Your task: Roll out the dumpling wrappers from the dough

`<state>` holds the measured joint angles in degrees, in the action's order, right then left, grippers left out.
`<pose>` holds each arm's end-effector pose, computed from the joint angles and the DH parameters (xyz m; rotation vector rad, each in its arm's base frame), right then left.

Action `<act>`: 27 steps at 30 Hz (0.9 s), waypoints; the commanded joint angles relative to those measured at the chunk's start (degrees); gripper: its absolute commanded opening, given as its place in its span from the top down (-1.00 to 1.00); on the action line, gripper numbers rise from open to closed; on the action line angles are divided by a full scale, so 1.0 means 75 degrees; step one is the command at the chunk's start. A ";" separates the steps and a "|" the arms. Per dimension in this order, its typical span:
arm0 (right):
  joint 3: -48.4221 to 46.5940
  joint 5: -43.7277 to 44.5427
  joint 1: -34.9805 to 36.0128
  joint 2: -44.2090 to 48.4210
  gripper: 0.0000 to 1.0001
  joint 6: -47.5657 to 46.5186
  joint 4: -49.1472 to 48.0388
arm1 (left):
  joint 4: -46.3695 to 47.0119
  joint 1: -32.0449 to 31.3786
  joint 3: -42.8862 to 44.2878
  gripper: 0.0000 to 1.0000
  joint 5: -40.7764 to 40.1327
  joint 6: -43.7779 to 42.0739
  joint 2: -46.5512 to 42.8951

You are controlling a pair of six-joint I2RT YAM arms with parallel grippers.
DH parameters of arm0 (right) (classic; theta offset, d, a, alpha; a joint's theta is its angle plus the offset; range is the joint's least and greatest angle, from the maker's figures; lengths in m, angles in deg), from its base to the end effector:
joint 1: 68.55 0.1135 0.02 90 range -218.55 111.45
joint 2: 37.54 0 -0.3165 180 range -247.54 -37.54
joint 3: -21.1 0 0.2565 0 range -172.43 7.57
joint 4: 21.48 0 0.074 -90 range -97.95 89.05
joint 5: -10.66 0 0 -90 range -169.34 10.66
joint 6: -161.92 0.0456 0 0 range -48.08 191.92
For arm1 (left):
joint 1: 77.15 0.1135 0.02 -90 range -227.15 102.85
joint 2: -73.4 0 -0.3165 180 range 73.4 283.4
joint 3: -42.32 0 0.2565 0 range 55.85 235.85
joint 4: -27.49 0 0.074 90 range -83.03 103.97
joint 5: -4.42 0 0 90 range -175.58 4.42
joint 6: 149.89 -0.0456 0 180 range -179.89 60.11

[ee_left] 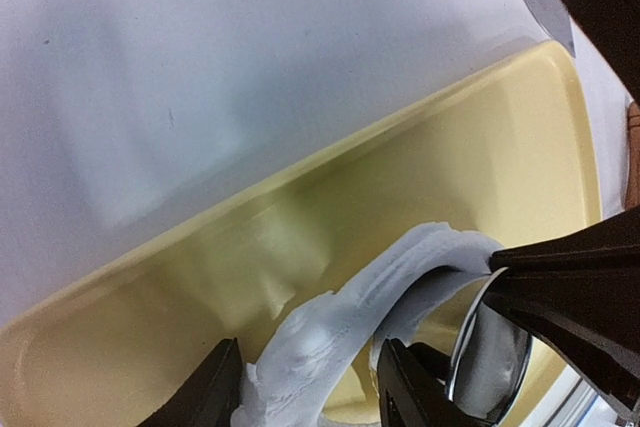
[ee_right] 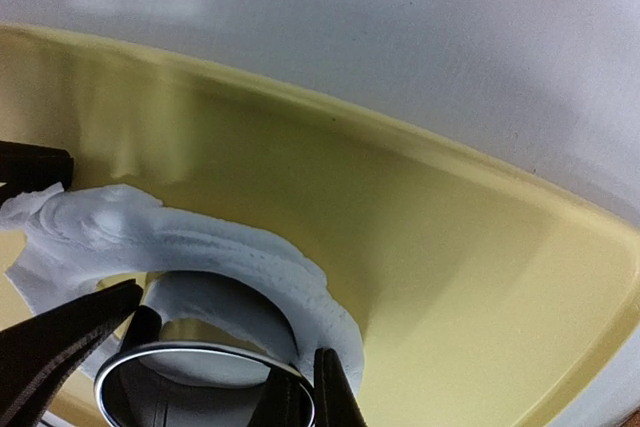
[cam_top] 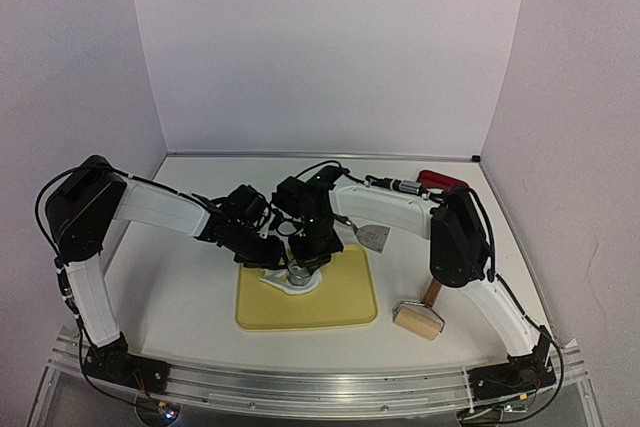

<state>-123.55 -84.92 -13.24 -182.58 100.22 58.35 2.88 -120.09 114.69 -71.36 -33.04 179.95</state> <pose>0.3129 0.4598 0.1755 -0.7284 2.9782 0.2862 0.2732 -0.2695 0.1717 0.4788 2.7043 -0.7193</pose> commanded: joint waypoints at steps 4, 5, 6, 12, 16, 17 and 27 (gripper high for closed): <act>0.0718 0.0252 0.0102 -0.1031 1.00 -0.0270 0.0625 | -0.0907 -0.0705 -0.1147 0.22 -0.0316 0.0200 0.0000; 0.0714 0.0265 0.0103 -0.1034 1.00 -0.0275 0.0624 | -0.0848 -0.0770 -0.1224 0.23 -0.0239 0.0226 -0.0044; 0.0710 0.0266 0.0106 -0.1037 1.00 -0.0278 0.0624 | -0.0794 -0.0838 -0.1284 0.24 -0.0172 0.0248 -0.0078; 0.0620 0.0299 0.0109 -0.1087 1.00 -0.0276 0.0627 | -0.0733 -0.1350 -0.1360 0.23 -0.0218 0.0598 0.0245; 0.0698 0.0292 0.0105 -0.1059 1.00 -0.0208 0.0618 | -0.1327 -0.1590 -0.1004 0.49 -0.0798 0.0932 0.0821; 0.0719 0.0288 0.0104 -0.1053 1.00 -0.0193 0.0612 | -0.1470 -0.1642 -0.0921 0.55 -0.0924 0.1011 0.0970; 0.0863 0.0732 0.0091 -0.1027 1.00 0.0207 0.0726 | -0.1619 -0.2040 -0.1201 1.00 -0.1210 0.1408 0.0753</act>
<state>-122.19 -84.55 -13.28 -181.90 99.45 58.37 3.55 -129.07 112.43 -87.98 -23.76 180.34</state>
